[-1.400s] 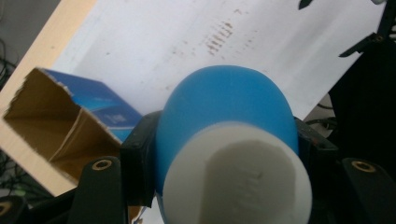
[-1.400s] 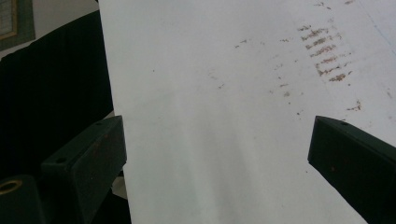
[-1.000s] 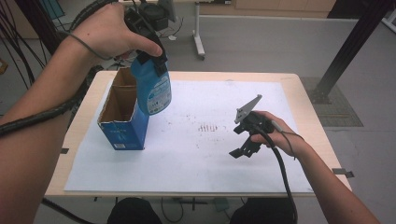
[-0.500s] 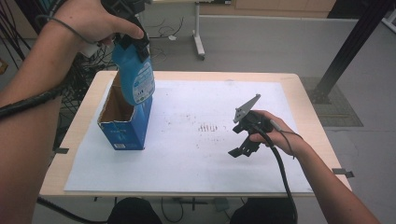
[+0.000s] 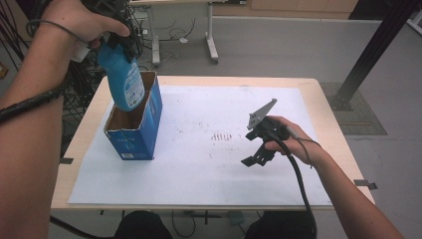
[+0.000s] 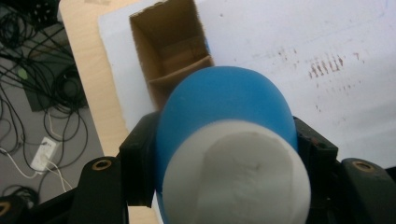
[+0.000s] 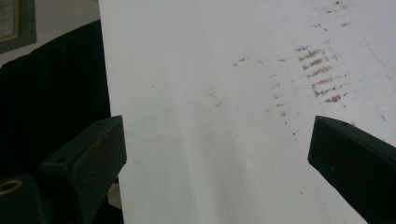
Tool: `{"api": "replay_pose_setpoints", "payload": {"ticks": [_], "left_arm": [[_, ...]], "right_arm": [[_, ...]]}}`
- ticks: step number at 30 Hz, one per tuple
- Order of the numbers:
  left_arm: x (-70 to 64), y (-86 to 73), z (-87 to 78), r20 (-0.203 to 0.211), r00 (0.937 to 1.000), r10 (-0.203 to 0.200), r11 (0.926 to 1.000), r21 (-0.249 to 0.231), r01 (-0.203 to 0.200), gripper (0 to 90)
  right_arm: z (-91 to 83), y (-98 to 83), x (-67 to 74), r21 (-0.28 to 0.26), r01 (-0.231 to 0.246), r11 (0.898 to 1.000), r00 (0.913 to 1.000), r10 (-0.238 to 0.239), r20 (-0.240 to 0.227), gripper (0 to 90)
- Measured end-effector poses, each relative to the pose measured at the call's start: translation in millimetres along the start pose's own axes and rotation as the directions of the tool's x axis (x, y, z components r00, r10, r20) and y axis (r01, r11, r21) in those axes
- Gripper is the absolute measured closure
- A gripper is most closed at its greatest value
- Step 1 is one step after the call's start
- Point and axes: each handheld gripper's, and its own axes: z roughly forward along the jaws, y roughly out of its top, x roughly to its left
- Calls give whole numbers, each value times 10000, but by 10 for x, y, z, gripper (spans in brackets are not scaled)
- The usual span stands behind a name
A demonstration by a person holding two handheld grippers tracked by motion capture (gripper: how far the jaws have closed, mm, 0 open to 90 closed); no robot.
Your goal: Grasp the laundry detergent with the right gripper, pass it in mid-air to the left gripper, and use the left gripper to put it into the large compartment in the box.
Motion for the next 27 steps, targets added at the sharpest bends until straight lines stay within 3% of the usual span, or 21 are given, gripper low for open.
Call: {"api": "replay_pose_setpoints", "payload": {"ticks": [8,13,27], "left_arm": [[138,45,145,-148,9943,-1057,9941,213,1060,377],[178,61,229,-174,9897,-1423,9890,384,1428,377],[263,6,448,-119,9872,-1587,9865,388,1591,377]], "right_arm": [[21,20,2,-56,62,10000,10000,-62,-57,43],[13,13,0,-93,20,10000,10000,-20,-68,44],[11,-11,-5,-116,-23,9999,10000,23,-13,43]]}}
